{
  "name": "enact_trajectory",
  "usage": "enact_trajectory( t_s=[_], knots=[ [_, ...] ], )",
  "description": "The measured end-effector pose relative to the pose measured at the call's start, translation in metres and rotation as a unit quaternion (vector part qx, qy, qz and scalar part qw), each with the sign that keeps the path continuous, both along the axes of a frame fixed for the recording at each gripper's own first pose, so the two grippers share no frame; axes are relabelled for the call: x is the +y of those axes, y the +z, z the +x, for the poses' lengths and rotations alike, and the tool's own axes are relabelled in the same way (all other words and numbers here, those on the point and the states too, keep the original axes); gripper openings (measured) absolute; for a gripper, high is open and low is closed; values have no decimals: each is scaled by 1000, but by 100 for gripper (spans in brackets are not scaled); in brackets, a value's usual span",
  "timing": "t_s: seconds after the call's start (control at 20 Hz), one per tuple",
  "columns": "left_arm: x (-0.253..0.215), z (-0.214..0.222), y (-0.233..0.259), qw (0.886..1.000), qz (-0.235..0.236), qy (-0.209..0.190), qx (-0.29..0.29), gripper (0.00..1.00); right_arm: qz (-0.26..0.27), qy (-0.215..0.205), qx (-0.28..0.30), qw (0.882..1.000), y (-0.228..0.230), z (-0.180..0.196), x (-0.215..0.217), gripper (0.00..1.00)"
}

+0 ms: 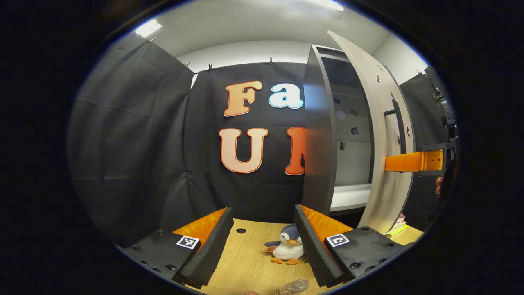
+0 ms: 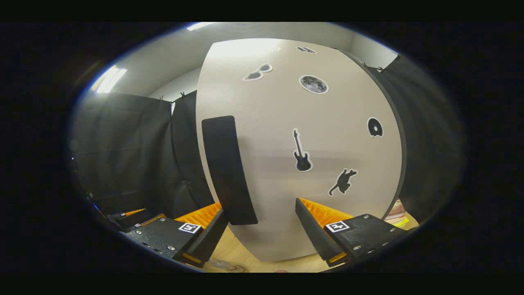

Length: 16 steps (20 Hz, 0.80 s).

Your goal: Open the cabinet door with the right hand, grasp the bottle in the cabinet with the left hand and place it on the coaster, then close the cabinet door with the right hand.

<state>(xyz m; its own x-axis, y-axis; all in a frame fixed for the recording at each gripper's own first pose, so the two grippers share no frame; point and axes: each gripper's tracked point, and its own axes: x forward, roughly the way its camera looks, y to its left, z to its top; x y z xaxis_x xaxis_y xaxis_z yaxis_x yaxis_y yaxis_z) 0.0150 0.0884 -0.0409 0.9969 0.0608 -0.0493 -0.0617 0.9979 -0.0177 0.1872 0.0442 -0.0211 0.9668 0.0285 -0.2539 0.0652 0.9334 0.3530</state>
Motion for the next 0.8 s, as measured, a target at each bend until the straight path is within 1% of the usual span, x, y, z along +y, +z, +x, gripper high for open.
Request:
enact_trajectory(
  t_s=[0.15, 0.3, 0.5, 0.55, 0.6, 0.8],
  knots=[
    [4, 3, -3, 1000, 1, -1, 3, 96, -10, -3, -13, 1000, -2, 11, 2, 94],
    [4, 4, -2, 1000, 2, -2, 1, 96, -51, -13, -13, 999, -4, 14, 0, 94],
    [6, 2, -3, 1000, 4, -1, 3, 96, -109, -25, -6, 994, -16, 21, 2, 95],
    [8, 1, -2, 1000, 4, 1, 2, 96, -118, -30, -6, 993, -18, 22, 2, 93],
    [9, 1, 0, 1000, 5, 2, 1, 96, -122, -35, -6, 992, -19, 23, 1, 95],
    [15, -1, 1, 1000, 12, 7, -1, 96, -126, -47, 6, 991, -30, 27, -2, 95]
  ],
)
